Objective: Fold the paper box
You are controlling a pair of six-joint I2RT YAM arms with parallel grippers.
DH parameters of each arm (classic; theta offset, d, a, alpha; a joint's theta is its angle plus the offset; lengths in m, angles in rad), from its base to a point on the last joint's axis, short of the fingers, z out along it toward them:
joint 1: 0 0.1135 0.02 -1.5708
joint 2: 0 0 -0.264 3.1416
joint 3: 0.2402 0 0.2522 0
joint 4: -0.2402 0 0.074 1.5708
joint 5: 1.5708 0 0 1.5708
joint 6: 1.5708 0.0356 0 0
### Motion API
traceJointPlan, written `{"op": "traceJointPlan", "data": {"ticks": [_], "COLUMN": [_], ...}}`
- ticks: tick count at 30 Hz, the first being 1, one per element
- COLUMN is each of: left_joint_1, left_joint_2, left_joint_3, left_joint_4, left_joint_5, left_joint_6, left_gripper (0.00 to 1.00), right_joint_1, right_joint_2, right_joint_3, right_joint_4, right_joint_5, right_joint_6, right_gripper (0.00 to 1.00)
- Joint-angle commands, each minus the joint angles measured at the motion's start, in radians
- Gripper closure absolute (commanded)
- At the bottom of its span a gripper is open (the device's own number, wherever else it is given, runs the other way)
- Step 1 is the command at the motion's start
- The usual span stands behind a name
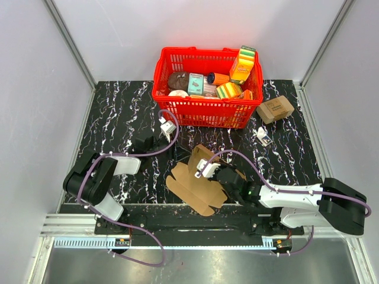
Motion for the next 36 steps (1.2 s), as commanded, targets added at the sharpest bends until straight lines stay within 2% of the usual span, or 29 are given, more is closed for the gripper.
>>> {"op": "traceJointPlan", "data": {"ticks": [1,8,12,15,26,36], "left_joint_1": [-0.009,-0.009,-0.009,-0.009,-0.009,-0.01], "left_joint_2": [-0.009,0.04,0.069,0.095,0.129,0.19], "left_joint_3": [-0.022,-0.085,-0.096,-0.092,-0.103,-0.134], "left_joint_4": [0.116,0.3,0.343,0.359,0.452,0.593], "left_joint_5": [0.06,0.095,0.088,0.08,0.086,0.12], "left_joint_6": [0.037,0.014,0.012,0.018,0.008,-0.035], "left_gripper": [0.5,0.44,0.41,0.34,0.28,0.28], "right_joint_1": [0.008,0.008,0.006,0.008,0.008,0.011], "right_joint_2": [0.002,-0.001,-0.003,0.002,0.026,0.003], "right_joint_3": [0.015,0.018,0.018,0.02,0.038,0.05], "right_joint_4": [0.05,0.043,0.041,0.041,-0.006,-0.029], "right_joint_5": [-0.005,-0.014,-0.02,-0.023,-0.041,-0.032], "right_joint_6": [0.001,0.001,0.004,0.005,-0.002,-0.041], "right_gripper": [1.0,1.0,1.0,1.0,1.0,1.0]}}
